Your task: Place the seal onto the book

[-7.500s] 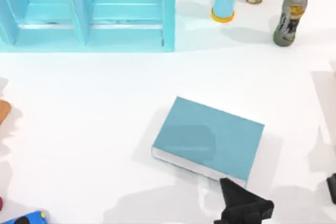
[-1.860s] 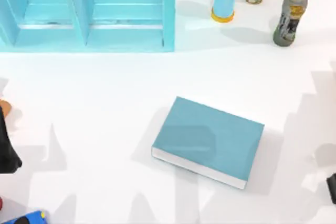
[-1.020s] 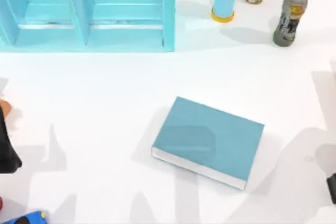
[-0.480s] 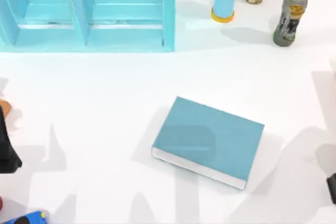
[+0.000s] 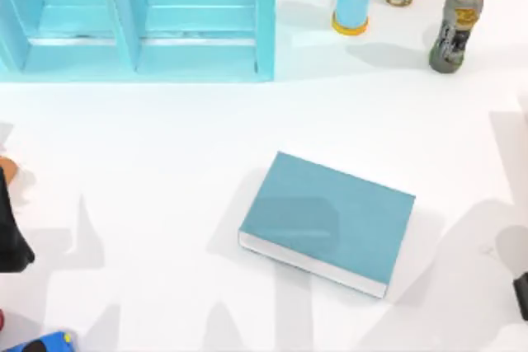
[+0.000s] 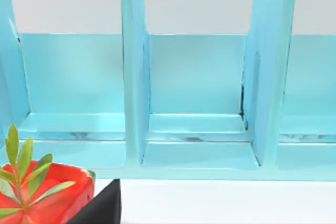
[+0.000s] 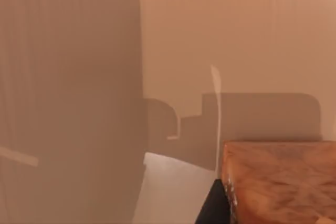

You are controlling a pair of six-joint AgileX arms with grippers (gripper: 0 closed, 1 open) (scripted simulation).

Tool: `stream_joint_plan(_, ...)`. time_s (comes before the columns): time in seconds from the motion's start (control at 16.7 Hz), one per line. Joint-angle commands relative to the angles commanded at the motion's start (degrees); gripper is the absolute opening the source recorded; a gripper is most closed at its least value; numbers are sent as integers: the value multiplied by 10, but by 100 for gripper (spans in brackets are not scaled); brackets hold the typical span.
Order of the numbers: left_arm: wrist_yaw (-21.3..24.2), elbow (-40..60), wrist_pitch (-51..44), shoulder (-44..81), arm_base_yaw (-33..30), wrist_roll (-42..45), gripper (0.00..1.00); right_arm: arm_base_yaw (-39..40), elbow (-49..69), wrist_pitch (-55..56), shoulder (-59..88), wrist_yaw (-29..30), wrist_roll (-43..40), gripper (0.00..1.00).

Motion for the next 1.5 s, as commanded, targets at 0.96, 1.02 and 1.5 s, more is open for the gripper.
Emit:
stream_joint_plan(0.96,0,0,0,0,0,0,100,106,185,-202,-119,-106,150,0)
stream_joint_plan(1.02,0,0,0,0,0,0,100,130,192,-225,-124,-94,169,0)
stream_joint_plan(1.5,0,0,0,0,0,0,100,238,187,-307,-121,1,238,0)
